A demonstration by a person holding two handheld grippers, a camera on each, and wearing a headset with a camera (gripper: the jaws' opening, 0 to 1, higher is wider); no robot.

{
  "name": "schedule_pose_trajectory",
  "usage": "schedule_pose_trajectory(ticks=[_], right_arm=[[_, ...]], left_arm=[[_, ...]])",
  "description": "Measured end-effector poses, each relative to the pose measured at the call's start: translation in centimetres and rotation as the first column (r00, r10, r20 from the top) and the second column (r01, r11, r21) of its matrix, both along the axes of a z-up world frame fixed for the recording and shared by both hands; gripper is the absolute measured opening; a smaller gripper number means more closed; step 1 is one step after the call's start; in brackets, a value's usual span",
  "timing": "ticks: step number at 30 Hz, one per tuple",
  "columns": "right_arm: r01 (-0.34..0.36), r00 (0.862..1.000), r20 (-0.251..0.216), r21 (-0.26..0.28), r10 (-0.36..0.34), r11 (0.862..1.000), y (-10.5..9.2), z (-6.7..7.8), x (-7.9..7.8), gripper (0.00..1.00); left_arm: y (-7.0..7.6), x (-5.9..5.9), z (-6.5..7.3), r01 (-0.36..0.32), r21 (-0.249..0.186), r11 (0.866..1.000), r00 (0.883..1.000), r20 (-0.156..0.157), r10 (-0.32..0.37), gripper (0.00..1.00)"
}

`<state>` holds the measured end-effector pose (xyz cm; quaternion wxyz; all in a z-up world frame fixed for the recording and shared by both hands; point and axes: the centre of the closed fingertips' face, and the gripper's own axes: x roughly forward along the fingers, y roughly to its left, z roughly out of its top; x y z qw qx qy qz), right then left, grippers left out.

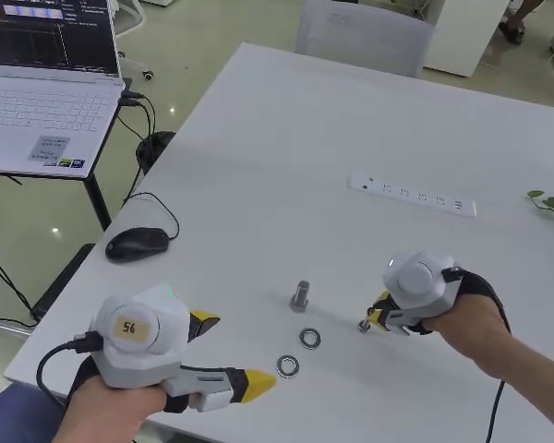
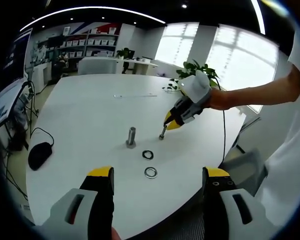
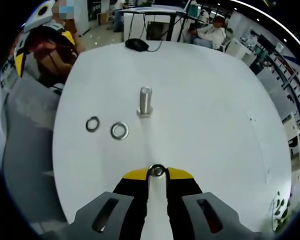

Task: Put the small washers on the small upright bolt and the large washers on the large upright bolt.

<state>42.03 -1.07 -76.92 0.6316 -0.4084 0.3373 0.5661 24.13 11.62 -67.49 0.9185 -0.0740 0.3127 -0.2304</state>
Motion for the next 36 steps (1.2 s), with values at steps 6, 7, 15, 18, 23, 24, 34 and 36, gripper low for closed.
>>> schedule_pose_trajectory(ticks=[6,7,15,18,23,24,34,36], right_arm=[[-0.007,1.000,-0.002,-0.006,0.007,1.000,0.2,-0.3,-0.1,0.14],[-0.007,1.000,-0.002,-0.009,0.007,1.000,0.1,-0.4,0.0,0.14],[0.001,1.000,-0.015,-0.023,-0.001,1.000,0.0,-1.2,0.2,0.14],[0.005,1.000,-0.024,-0.027,-0.006,1.000,0.1,-1.4,0.1,0.14],[0.010,0.999,-0.033,-0.035,-0.011,0.999,0.1,-2.1,-0.1,0.14],[0.012,0.999,-0.034,-0.037,-0.013,0.999,0.1,-2.3,0.0,0.14],[0.035,0.998,-0.055,-0.035,-0.036,0.999,0.5,-3.1,0.1,0.14],[0.046,0.997,-0.065,-0.030,-0.048,0.998,0.6,-3.3,0.1,0.15]], left_arm=[[0.0,0.0,-0.1,-0.002,0.000,1.000,1.000,0.000,0.002,0.71],[0.0,0.0,-0.1,-0.002,-0.001,1.000,1.000,0.001,0.002,0.71],[0.3,-0.4,-0.1,-0.013,-0.004,1.000,1.000,-0.002,0.013,0.71],[0.4,-0.4,-0.2,-0.018,-0.003,1.000,1.000,-0.004,0.018,0.71],[0.5,-0.5,-0.2,-0.024,-0.008,1.000,1.000,-0.003,0.024,0.71],[0.5,-0.5,-0.3,-0.025,-0.008,1.000,1.000,-0.003,0.025,0.71],[0.8,-0.6,-0.5,-0.032,-0.013,0.999,0.999,-0.003,0.032,0.71],[0.9,-0.6,-0.6,-0.034,-0.014,0.999,0.999,-0.003,0.033,0.71]])
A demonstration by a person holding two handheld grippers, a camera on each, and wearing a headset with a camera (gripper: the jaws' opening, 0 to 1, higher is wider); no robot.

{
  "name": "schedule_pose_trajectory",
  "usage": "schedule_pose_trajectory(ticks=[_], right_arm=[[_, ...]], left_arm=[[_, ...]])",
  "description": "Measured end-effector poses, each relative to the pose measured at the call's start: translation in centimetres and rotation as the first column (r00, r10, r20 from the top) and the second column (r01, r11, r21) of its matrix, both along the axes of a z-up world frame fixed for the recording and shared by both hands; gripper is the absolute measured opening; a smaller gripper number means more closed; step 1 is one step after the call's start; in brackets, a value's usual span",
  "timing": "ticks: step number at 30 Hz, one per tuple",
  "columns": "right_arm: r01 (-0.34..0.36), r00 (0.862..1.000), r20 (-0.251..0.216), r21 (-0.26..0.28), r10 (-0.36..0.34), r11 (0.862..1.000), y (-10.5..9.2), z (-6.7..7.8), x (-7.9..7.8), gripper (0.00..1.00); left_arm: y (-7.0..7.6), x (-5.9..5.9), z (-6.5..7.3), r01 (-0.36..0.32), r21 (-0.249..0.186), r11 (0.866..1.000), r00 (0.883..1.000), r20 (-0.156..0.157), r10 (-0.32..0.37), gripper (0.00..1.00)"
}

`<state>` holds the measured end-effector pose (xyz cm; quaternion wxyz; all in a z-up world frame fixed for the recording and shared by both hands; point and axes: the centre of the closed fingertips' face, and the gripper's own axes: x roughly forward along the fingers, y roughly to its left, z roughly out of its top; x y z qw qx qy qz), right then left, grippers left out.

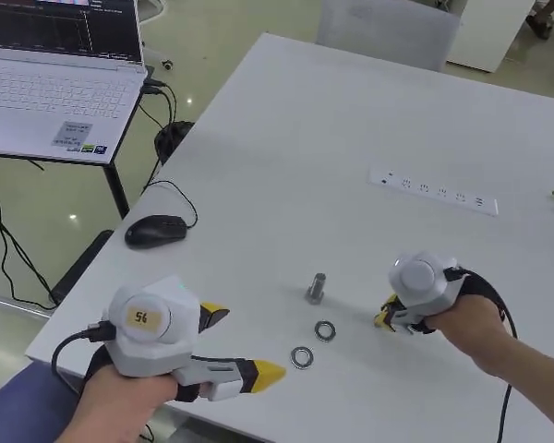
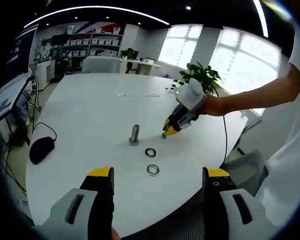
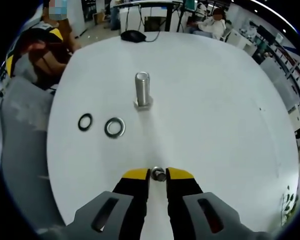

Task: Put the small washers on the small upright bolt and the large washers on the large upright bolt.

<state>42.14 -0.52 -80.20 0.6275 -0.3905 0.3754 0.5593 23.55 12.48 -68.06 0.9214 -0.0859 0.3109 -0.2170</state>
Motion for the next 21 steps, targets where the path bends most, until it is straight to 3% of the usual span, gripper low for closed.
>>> schedule_pose_trajectory(ticks=[6,21], right_arm=[[0.005,1.000,0.008,0.012,-0.005,1.000,-0.2,0.8,-0.2,0.16],[0.047,0.996,0.073,0.088,-0.054,0.995,-1.9,5.1,-0.8,0.26]], left_arm=[[0.2,0.0,0.1,-0.003,-0.002,1.000,1.000,0.006,0.003,0.71],[0.2,0.4,0.3,0.025,-0.004,1.000,0.999,0.030,-0.025,0.71]])
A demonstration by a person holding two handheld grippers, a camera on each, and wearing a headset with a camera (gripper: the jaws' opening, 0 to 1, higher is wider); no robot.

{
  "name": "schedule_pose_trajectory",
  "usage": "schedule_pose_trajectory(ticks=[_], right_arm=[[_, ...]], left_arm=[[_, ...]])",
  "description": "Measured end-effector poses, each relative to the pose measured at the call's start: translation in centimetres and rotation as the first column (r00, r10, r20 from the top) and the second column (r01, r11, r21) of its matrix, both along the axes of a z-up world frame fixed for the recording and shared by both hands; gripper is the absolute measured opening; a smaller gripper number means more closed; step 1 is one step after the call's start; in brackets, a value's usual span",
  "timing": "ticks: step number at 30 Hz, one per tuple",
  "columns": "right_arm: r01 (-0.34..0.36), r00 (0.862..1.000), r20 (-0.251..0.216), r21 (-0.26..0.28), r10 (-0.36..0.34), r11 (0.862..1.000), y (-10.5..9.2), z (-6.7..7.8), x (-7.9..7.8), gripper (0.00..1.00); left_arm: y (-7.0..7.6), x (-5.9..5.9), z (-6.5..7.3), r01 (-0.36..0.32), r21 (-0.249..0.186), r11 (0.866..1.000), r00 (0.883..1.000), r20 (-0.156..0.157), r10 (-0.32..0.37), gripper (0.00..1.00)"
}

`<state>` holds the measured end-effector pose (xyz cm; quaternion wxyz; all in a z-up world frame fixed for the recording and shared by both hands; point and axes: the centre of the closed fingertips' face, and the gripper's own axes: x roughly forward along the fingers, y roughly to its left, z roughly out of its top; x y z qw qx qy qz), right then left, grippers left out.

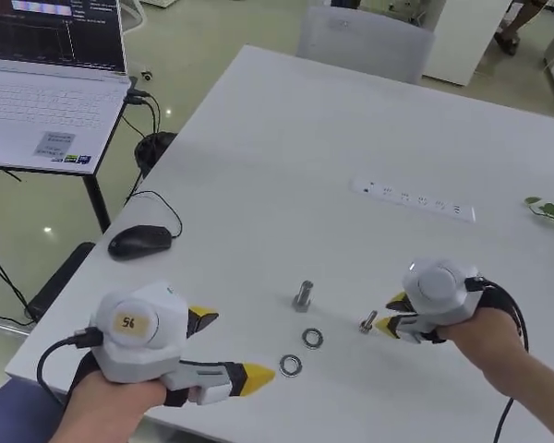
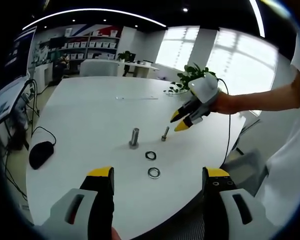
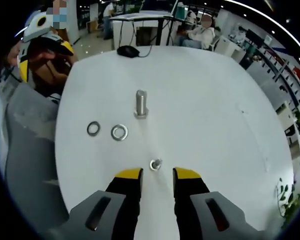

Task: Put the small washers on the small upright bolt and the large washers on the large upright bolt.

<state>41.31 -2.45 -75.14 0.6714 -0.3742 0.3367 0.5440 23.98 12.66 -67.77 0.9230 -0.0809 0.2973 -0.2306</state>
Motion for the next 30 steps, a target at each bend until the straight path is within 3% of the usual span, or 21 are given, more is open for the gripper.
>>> schedule_pose_trajectory(ticks=[7,13,20,30], right_arm=[[-0.046,0.999,-0.004,0.047,0.047,0.998,1.7,1.2,-1.6,0.28],[-0.142,0.989,-0.023,0.072,0.144,0.987,4.3,1.2,-3.9,0.28],[-0.265,0.963,-0.042,0.031,0.267,0.964,6.5,-0.3,-5.7,0.30],[-0.323,0.944,-0.076,-0.015,0.321,0.946,7.4,-2.7,-5.7,0.30]], left_arm=[[-0.3,-0.2,-0.1,0.013,-0.001,1.000,1.000,0.003,-0.013,0.71],[-0.3,-0.4,0.1,0.017,0.001,1.000,1.000,0.006,-0.017,0.71],[-0.2,-0.4,0.2,0.013,0.004,1.000,1.000,0.007,-0.013,0.71],[-0.1,-0.7,0.0,-0.009,-0.001,1.000,1.000,0.004,0.009,0.71]])
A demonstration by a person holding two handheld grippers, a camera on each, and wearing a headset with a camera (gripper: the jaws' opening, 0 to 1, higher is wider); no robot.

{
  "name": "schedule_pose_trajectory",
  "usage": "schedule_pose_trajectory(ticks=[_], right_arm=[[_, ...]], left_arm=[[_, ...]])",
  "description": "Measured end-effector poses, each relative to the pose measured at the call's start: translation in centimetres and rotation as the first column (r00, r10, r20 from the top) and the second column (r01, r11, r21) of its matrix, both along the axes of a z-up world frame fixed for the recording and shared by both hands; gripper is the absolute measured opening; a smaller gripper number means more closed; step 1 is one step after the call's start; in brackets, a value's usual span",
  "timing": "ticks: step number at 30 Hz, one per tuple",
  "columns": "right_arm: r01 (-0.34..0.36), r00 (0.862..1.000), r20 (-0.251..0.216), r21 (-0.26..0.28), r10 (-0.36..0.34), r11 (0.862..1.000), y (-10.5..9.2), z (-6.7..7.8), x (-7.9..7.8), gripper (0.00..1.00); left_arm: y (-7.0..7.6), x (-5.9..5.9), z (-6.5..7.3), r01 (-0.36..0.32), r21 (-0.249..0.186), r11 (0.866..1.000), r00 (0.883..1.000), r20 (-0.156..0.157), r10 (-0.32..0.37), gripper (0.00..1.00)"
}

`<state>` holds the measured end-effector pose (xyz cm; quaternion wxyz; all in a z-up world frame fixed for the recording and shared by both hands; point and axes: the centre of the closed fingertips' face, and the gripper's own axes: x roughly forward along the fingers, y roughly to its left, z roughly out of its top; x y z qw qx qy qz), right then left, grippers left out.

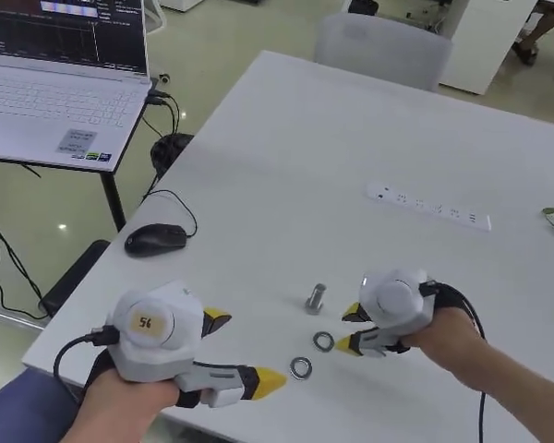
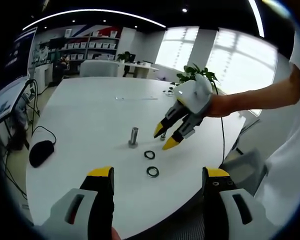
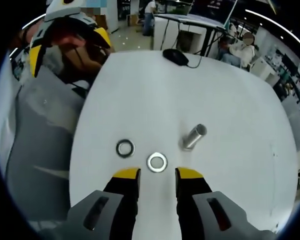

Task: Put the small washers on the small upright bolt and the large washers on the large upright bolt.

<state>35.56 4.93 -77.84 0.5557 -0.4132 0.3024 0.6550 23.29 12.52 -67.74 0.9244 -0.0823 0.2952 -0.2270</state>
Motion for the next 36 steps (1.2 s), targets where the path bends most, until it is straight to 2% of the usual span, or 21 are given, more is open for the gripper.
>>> schedule_pose_trajectory(ticks=[10,17,20,30,32,36], right_arm=[[-0.050,0.999,-0.013,-0.071,0.049,0.996,0.5,-2.5,-0.2,0.29],[-0.070,0.997,-0.020,-0.081,0.068,0.994,1.4,-3.3,-0.5,0.29],[-0.091,0.996,-0.016,-0.105,0.090,0.990,1.4,-3.9,-0.5,0.29],[-0.133,0.991,-0.008,-0.152,0.134,0.979,1.4,-4.6,-0.3,0.31],[-0.153,0.988,-0.017,-0.169,0.152,0.974,1.3,-4.8,-0.4,0.31],[-0.163,0.987,-0.017,-0.168,0.162,0.972,1.5,-4.7,-0.3,0.32]], left_arm=[[-0.4,0.0,-0.1,-0.010,-0.007,1.000,1.000,-0.005,0.010,0.71],[-0.4,0.1,0.0,-0.020,-0.011,1.000,1.000,-0.002,0.020,0.71],[-0.4,0.1,-0.2,-0.024,-0.012,1.000,1.000,-0.003,0.024,0.71],[-0.2,-0.1,-0.2,-0.035,-0.013,0.999,0.999,-0.005,0.035,0.71],[-0.2,-0.1,-0.2,-0.035,-0.012,0.999,0.999,-0.005,0.034,0.71],[-0.1,-0.1,-0.2,-0.035,-0.013,0.999,0.999,-0.005,0.035,0.71]])
